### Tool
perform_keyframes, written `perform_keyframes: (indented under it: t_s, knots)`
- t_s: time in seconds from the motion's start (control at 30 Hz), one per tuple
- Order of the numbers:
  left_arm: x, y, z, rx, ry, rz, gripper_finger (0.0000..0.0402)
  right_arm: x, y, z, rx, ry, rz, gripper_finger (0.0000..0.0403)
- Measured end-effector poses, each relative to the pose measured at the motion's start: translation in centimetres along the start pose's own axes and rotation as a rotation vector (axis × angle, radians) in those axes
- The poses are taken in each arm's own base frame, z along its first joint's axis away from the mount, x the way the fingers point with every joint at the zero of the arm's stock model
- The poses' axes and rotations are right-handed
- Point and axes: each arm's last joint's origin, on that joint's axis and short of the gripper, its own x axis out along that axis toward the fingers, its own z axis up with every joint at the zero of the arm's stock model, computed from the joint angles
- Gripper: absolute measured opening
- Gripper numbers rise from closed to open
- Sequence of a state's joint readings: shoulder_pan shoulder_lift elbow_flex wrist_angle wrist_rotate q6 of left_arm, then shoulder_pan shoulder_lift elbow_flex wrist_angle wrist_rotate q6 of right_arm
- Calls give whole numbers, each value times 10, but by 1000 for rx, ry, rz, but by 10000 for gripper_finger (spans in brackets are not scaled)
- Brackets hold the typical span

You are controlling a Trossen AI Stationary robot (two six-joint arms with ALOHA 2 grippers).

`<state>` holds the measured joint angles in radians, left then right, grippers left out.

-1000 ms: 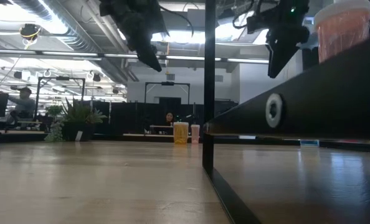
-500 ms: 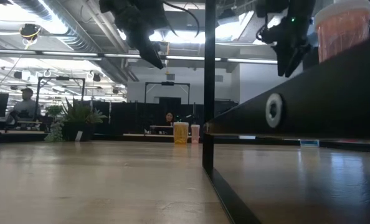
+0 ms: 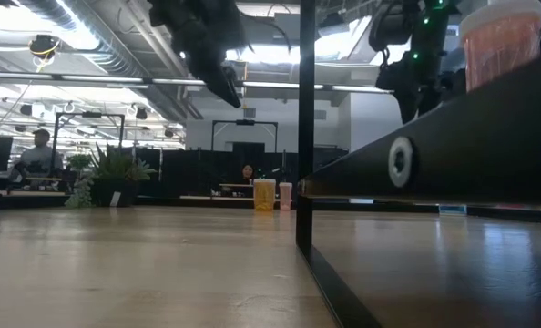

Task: Pick and place medicine bottles onto shelf by color
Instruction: Put the white pill bottle on the shelf aligned with the other white pill bottles

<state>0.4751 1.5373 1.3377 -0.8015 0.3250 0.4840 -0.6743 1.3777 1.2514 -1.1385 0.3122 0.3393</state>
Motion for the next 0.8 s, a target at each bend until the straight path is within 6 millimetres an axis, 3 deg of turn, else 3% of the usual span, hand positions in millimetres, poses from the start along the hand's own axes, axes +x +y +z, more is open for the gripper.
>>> perform_keyframes:
  t_s: [0.43,0.8]
  knots:
    - [53,26,-11,-8,67,-58,219,27,-18,13,78,72,-58,213]
    - [59,34,-6,50,4,-18,219,56,-36,25,131,126,-100,213]
